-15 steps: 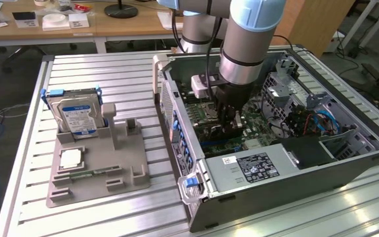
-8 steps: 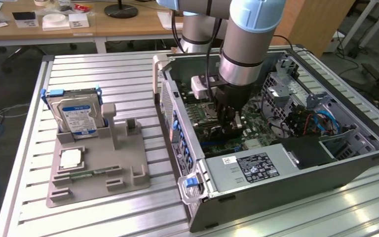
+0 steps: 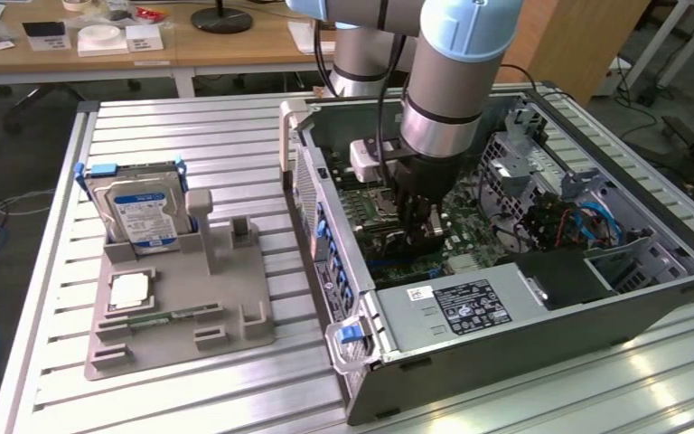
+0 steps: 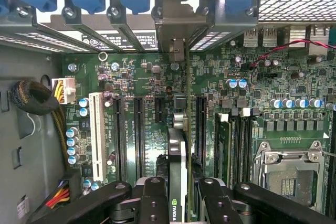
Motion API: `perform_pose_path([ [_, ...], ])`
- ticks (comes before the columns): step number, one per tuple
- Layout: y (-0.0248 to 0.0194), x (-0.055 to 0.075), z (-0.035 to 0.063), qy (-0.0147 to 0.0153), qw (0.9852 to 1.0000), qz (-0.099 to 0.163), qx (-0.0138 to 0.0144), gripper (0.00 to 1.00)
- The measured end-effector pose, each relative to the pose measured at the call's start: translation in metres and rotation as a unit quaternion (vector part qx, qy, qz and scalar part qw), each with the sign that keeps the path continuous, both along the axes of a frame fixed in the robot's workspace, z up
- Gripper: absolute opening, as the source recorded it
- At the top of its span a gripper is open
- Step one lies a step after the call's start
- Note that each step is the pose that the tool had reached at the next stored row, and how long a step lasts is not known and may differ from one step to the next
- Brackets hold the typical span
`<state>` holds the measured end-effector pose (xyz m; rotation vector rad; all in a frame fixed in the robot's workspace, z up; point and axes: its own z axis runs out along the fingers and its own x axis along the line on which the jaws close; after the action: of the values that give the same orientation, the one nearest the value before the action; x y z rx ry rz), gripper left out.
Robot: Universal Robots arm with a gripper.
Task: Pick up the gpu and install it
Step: 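Insert the gpu into the slot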
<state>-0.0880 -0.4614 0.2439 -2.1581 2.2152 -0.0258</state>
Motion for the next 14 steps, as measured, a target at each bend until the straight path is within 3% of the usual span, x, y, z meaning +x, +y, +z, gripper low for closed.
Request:
perform_pose_path([
  [14, 0.0002, -0.0003, -0.0027, 0.0000, 1.0000, 0.000, -0.0002, 0.27],
])
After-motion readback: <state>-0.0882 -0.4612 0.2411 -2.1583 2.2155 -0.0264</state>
